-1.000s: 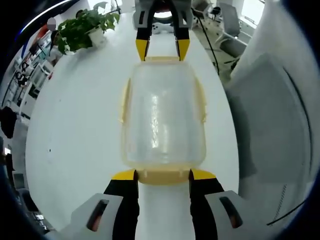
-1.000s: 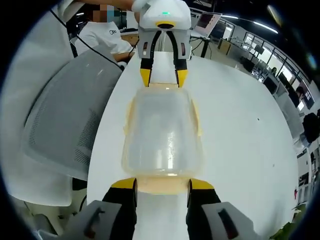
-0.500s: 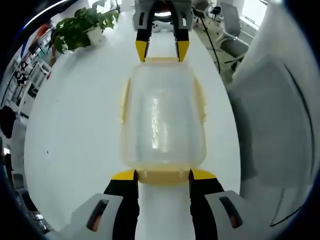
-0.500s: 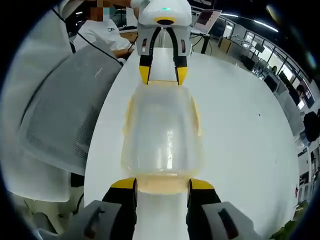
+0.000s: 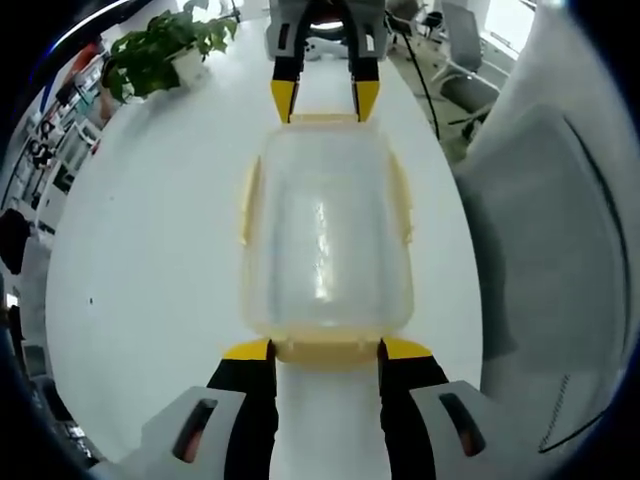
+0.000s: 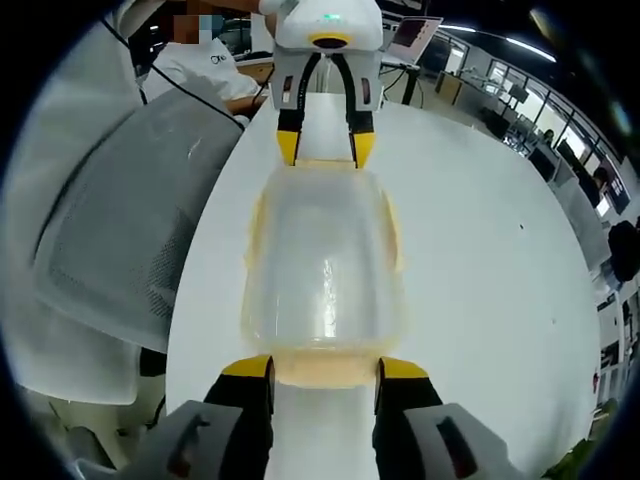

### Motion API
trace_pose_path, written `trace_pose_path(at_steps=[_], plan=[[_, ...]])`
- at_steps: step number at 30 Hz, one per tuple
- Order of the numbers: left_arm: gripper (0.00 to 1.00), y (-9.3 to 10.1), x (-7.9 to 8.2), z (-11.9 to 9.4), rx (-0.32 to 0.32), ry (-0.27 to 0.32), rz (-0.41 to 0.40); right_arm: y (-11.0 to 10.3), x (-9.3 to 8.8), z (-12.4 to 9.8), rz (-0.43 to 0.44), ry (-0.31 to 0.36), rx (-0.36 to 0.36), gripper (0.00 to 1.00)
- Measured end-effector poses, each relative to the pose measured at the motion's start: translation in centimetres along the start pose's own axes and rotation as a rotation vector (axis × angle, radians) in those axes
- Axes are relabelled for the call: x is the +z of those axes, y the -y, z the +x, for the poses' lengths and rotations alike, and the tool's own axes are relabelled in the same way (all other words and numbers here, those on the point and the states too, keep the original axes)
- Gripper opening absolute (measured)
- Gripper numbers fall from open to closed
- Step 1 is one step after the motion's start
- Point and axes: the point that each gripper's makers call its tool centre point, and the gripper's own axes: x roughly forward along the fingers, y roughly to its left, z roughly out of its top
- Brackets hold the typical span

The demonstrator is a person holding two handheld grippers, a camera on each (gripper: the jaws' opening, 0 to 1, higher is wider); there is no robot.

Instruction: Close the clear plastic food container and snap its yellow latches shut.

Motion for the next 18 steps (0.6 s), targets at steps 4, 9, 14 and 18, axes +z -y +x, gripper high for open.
trace_pose_path(at_steps=[4,9,14,18], plan=[[0.38,0.03,-0.08,0.09,0.002,-0.006,0.005,0.06,-0.12,0.25,-0.008,-0.012,-0.001,0.38],[0.38,0.11,-0.15,0.13,0.001,-0.005,0.009,-0.15,-0.24,0.41,0.001,-0.015,0.008,0.38],[0.38,0.13,-0.20,0.14,-0.001,0.002,-0.002,-0.10,-0.30,0.42,0.004,-0.027,0.006,0.38],[0.40,0.14,-0.13,0.13,0.000,0.010,0.006,-0.10,-0.27,0.38,0.014,-0.027,0.007,0.38]])
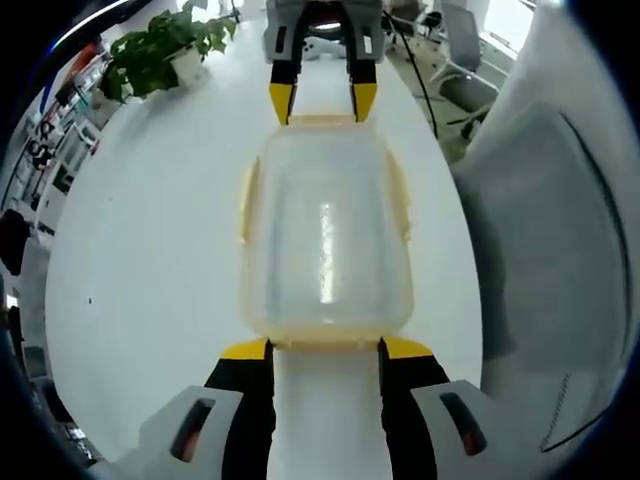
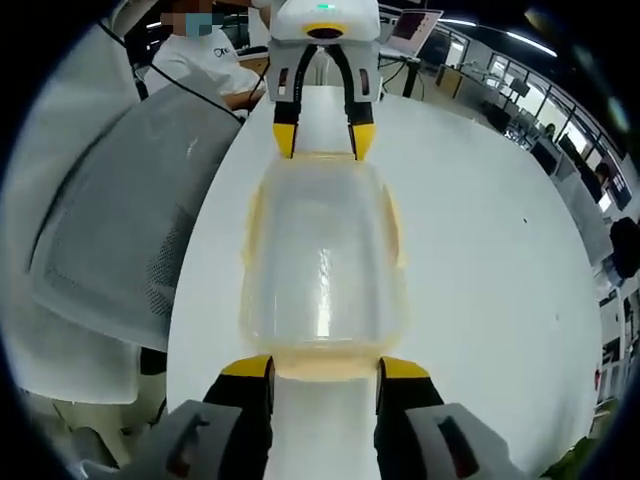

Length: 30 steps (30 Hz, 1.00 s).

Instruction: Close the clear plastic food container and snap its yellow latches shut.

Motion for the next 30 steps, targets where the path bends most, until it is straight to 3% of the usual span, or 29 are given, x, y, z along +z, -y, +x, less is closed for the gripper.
trace_pose_path(at_steps=[5,8,12,22,30], plan=[[0.47,0.2,-0.1,-0.1,-0.006,-0.003,0.000,-0.2,0.0,0.0,0.009,-0.003,0.003,0.40],[0.43,0.3,-0.4,-0.2,-0.011,-0.008,-0.003,-0.2,0.0,-0.1,0.009,0.005,0.005,0.47],[0.45,0.1,-0.8,-0.7,-0.003,-0.002,-0.022,-0.3,0.0,-0.3,0.014,-0.001,0.009,0.44],[0.47,-0.1,-0.1,-1.9,0.002,0.084,-0.184,-0.5,0.6,-0.9,0.060,0.024,0.004,0.45],[0.45,-0.3,0.2,-2.1,-0.003,0.122,-0.251,-0.6,1.2,-1.6,0.070,0.039,-0.012,0.45]])
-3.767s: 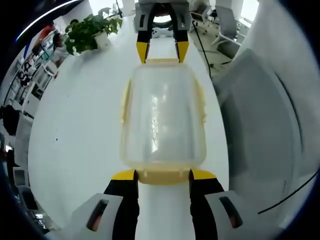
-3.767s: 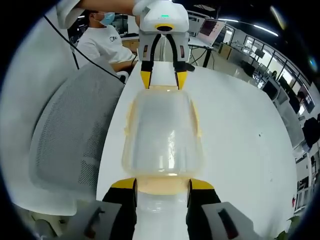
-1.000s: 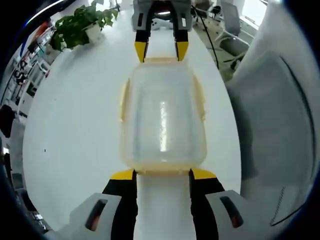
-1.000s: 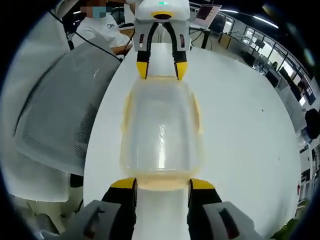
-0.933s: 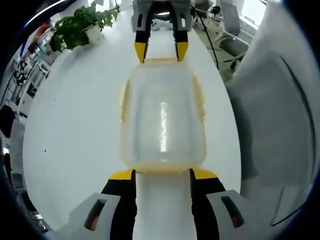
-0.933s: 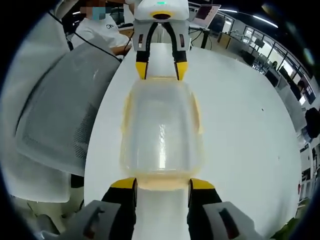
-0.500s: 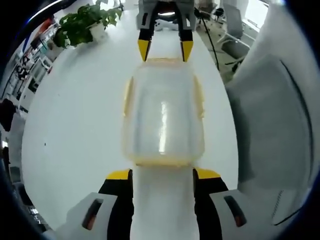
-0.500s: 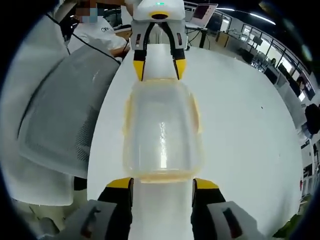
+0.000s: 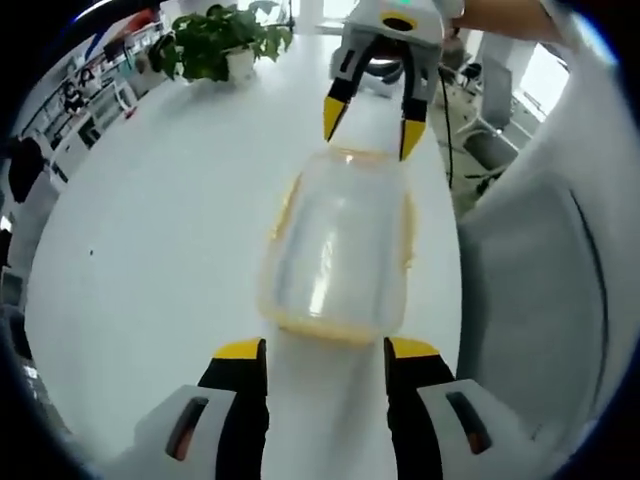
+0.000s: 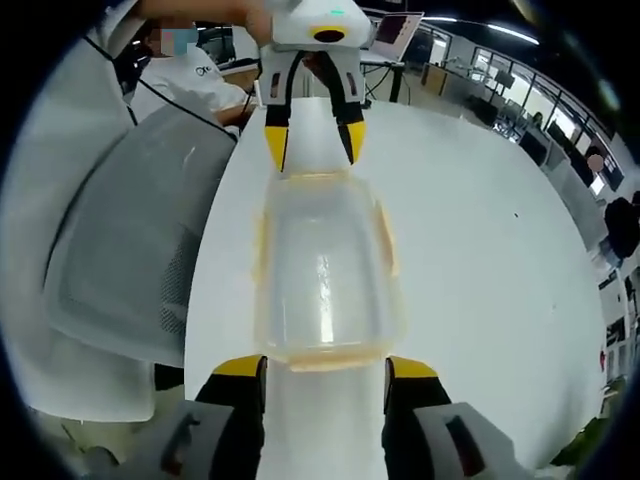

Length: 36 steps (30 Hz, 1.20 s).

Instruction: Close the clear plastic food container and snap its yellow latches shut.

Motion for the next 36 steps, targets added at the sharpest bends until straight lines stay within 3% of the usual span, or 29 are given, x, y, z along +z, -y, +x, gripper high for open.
trace_pose_path(at_steps=[6,9,13,20,26,30,33,36], plan=[[0.46,0.4,0.2,0.0,-0.028,0.019,-0.142,0.2,1.2,-0.6,0.043,0.036,-0.020,0.44],[0.45,0.3,0.2,0.0,-0.020,0.022,-0.169,0.5,1.6,-0.7,0.081,0.050,-0.035,0.43],[0.45,0.4,0.5,0.0,-0.033,0.057,-0.279,1.3,1.8,-0.9,0.149,0.061,-0.083,0.42],[0.43,-0.3,0.1,0.3,0.004,0.081,-0.412,2.2,2.0,-0.8,0.297,0.102,-0.120,0.45],[0.42,-0.4,0.2,0.6,0.005,0.102,-0.546,2.5,1.4,-0.7,0.415,0.085,-0.136,0.41],[0.42,-0.6,0.4,0.7,0.009,0.126,-0.583,2.6,-0.2,-0.2,0.490,0.014,-0.150,0.35],[0.42,-0.5,0.6,0.7,0.010,0.135,-0.616,2.3,0.0,0.2,0.594,0.050,-0.127,0.37],[0.42,-0.5,0.4,1.0,0.022,0.131,-0.633,2.3,-0.3,0.4,0.644,0.051,-0.130,0.35]])
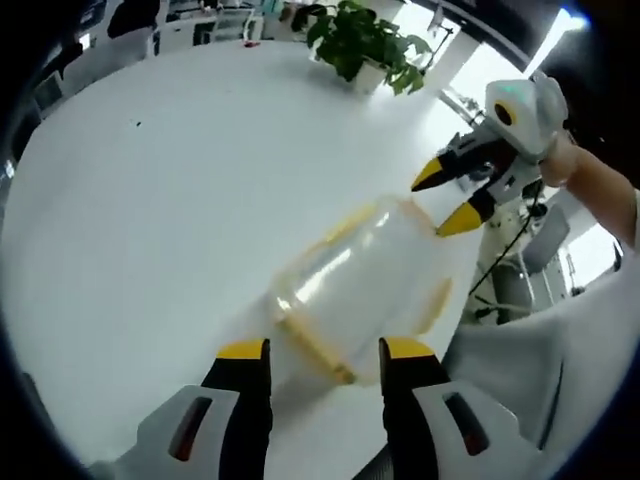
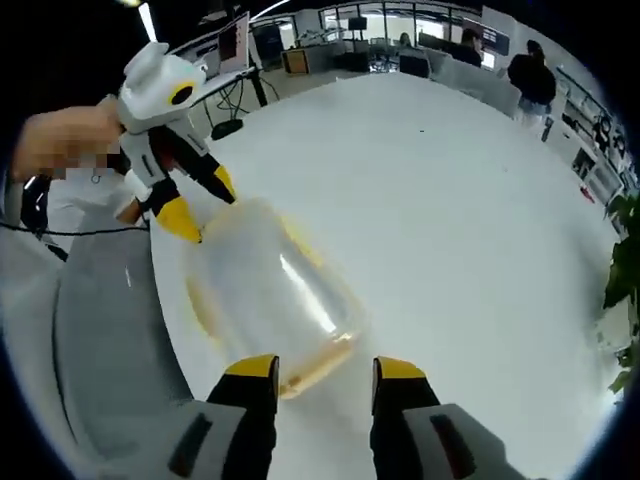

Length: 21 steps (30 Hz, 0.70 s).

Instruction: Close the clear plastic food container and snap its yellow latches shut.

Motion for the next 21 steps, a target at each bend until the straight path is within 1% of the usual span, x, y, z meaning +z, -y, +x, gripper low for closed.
trace_pose_path(at_steps=[1,3,5,8,9,10,11,14,17,19,21], plan=[[0.41,0.0,-0.1,0.1,0.002,-0.003,-0.009,-0.2,-0.2,0.1,0.037,-0.006,0.006,0.35],[0.41,-0.1,0.1,0.3,0.001,0.015,-0.048,-0.4,-0.7,0.4,0.125,-0.020,0.031,0.36],[0.41,-0.2,0.0,0.4,0.001,0.020,-0.064,-0.5,-0.6,0.6,0.175,-0.008,0.044,0.38],[0.40,-0.3,-0.3,0.7,0.011,0.011,-0.080,-0.6,-0.6,0.5,0.184,-0.009,0.048,0.37],[0.40,-0.2,-0.3,0.7,0.010,0.016,-0.085,-0.7,-0.6,0.5,0.183,-0.009,0.048,0.37],[0.40,0.1,-0.2,0.8,-0.005,0.024,-0.112,-0.8,-0.6,0.6,0.193,-0.012,0.049,0.37],[0.39,0.2,-0.3,0.9,-0.010,0.023,-0.119,-0.9,-0.6,0.6,0.208,-0.016,0.050,0.37],[0.39,0.4,-0.3,1.0,-0.016,0.033,-0.137,-1.2,-0.4,0.9,0.214,-0.018,0.061,0.37],[0.38,0.4,-0.1,1.0,-0.007,0.049,-0.146,-1.4,-0.4,1.0,0.254,-0.026,0.082,0.35],[0.38,0.3,0.0,1.1,-0.005,0.056,-0.165,-1.8,-0.2,1.1,0.263,-0.014,0.104,0.32],[0.38,0.3,-0.1,1.1,-0.010,0.061,-0.175,-1.7,-0.2,1.2,0.267,-0.017,0.098,0.34]])
